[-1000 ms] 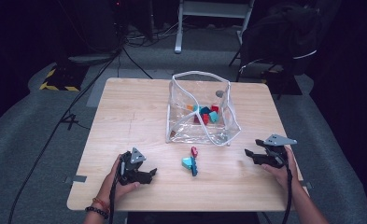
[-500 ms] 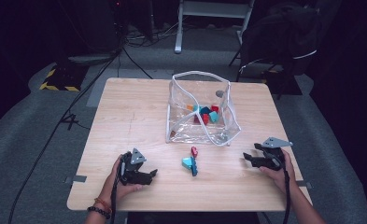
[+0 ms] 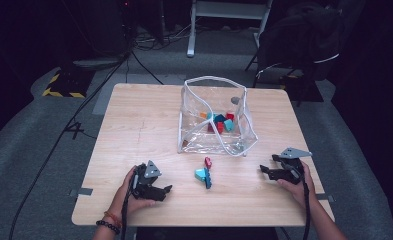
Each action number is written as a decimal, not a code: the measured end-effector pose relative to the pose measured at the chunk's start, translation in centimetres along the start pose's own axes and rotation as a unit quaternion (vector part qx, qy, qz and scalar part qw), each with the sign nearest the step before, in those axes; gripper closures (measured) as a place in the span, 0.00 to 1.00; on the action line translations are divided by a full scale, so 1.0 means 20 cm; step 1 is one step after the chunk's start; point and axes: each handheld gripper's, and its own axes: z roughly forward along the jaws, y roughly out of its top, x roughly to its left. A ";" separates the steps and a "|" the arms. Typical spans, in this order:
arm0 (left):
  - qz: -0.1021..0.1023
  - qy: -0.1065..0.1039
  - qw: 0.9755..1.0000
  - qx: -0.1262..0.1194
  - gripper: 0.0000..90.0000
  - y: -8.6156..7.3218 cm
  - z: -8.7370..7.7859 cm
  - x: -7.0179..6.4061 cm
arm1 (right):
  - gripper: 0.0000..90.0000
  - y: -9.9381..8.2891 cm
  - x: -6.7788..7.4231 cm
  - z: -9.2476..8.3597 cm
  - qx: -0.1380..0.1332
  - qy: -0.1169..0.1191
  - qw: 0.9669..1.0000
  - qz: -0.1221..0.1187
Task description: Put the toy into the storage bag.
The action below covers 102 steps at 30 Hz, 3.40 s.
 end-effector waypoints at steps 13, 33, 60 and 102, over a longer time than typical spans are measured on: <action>0.057 -0.030 0.998 0.026 0.20 0.10 0.05 -0.09 | 0.29 0.00 0.00 0.00 0.000 -0.001 1.000 0.001; 0.089 -0.069 0.994 -0.007 0.24 0.35 0.27 -0.22 | 0.28 0.00 0.00 0.00 0.001 -0.002 1.000 0.001; 0.080 -0.062 0.994 -0.040 0.63 0.37 0.27 -0.16 | 0.28 0.00 0.00 0.00 0.000 -0.005 1.000 0.000; 0.030 0.031 0.982 -0.185 0.63 0.92 -0.36 0.22 | 0.27 0.00 0.01 0.00 0.000 -0.004 1.000 -0.001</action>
